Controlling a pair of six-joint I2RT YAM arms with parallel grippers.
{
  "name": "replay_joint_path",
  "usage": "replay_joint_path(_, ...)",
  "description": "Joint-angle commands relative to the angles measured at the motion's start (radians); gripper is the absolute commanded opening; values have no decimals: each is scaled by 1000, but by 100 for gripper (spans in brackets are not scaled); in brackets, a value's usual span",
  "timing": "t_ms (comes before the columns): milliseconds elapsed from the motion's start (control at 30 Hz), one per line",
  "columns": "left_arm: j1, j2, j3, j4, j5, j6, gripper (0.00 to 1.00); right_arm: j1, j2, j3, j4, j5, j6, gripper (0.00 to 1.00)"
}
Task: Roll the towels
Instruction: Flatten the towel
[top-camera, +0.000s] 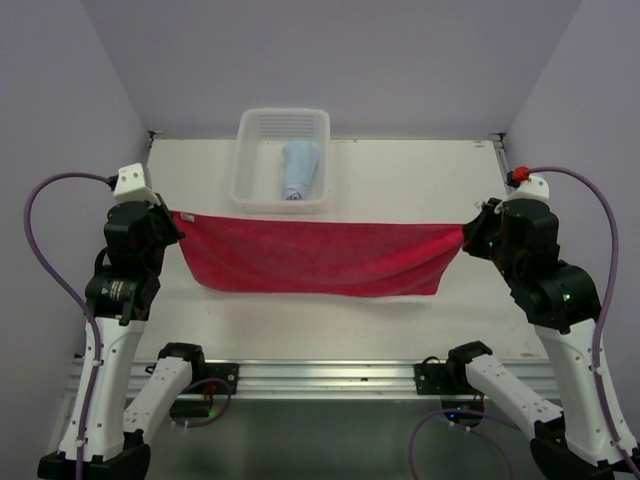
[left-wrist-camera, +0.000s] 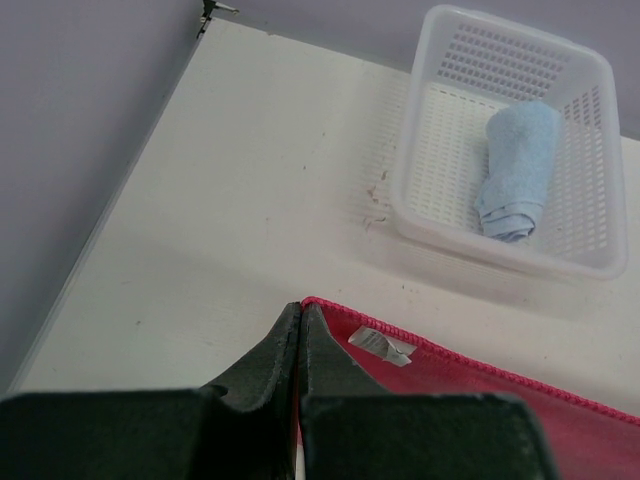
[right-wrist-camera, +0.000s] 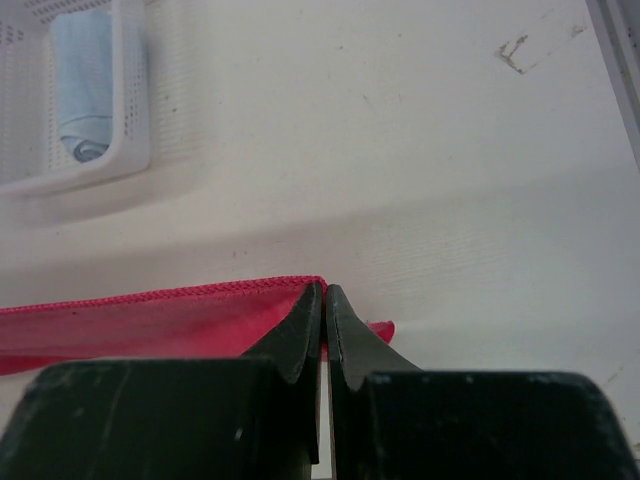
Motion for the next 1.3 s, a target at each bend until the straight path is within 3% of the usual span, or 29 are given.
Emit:
replay_joint_path(0, 9, 64, -21, 85, -1, 27, 0, -5, 65, -28, 78, 20, -2, 0)
replay_joint_path(300, 10, 309, 10, 236, -2, 22, 0, -25, 267, -50, 246, 37, -24, 0)
replay_joint_path(667, 10, 585, 94, 371, 12, 16, 0, -174, 543, -10, 438, -151, -32, 0)
replay_joint_path(1033, 10, 610, -62, 538, 72, 96, 0, -195, 605, -102, 561, -185, -47, 0)
replay_joint_path(1267, 12, 645, -58, 555, 68, 105, 0, -223, 638, -115, 598, -185, -55, 0)
